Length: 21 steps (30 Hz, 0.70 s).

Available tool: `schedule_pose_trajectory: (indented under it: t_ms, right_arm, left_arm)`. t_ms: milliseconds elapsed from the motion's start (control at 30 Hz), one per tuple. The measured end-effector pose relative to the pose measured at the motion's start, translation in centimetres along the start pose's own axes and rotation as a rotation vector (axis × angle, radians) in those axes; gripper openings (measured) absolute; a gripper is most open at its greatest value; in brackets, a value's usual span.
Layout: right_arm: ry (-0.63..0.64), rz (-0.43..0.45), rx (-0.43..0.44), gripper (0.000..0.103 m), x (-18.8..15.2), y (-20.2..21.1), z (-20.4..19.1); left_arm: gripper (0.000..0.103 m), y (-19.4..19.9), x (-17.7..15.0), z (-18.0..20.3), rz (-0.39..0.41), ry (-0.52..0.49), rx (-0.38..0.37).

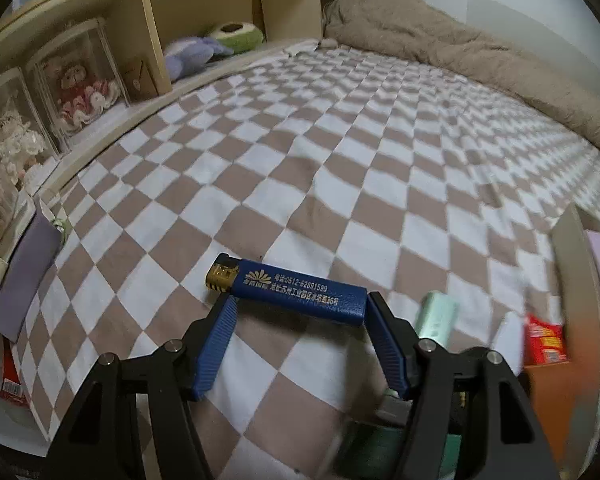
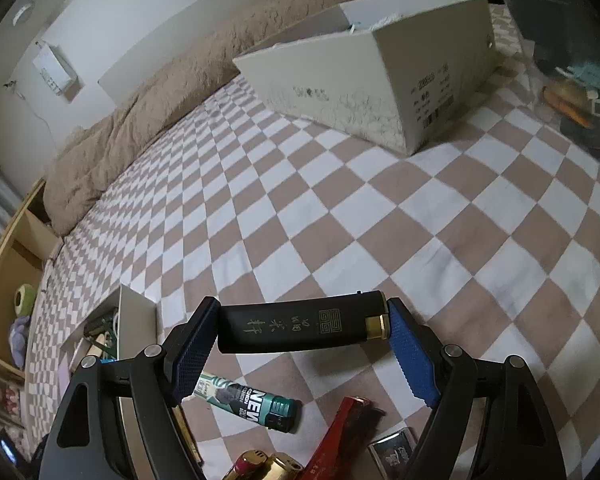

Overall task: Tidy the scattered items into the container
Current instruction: 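Lift and carry the black lighter and blue lighter over the tray with both grippers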

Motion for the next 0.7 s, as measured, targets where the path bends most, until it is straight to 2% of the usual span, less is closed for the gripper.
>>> schedule_pose_trajectory:
  t_ms: [133, 333, 467, 700]
  right_arm:
    - [-0.01, 0.052, -0.02, 0.083, 0.6, 1.2, -0.1]
    - [0.014, 0.127, 0.01, 0.083, 1.3, 3.3, -1.5]
    - [0.059, 0.227, 0.047, 0.083, 2.0, 6.2, -3.0]
    - [0.084, 0.324, 0.153, 0.083, 2.1, 10.3, -4.7]
  left_arm:
    - [0.066, 2.8, 1.6, 1.2, 0.058, 0.034, -0.068]
    - [0.066, 7.5, 3.8, 5.2, 0.152, 0.002, -0.182]
    - [0.066, 10.7, 5.0, 8.0, 0.208, -0.006, -0.272]
    - [0.066, 14.2, 5.8, 12.5, 0.251, -0.032, -0.4]
Point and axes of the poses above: each gripper's, at about its wrist camera, not at the fingertips, and y roughly against the way its jaws point, z to its right, x to its top, the point moved 4 cm from there along -y, roughly the way its jaws point, and after that the axes turned 2 degrees about -x, right-handed, at the moved point
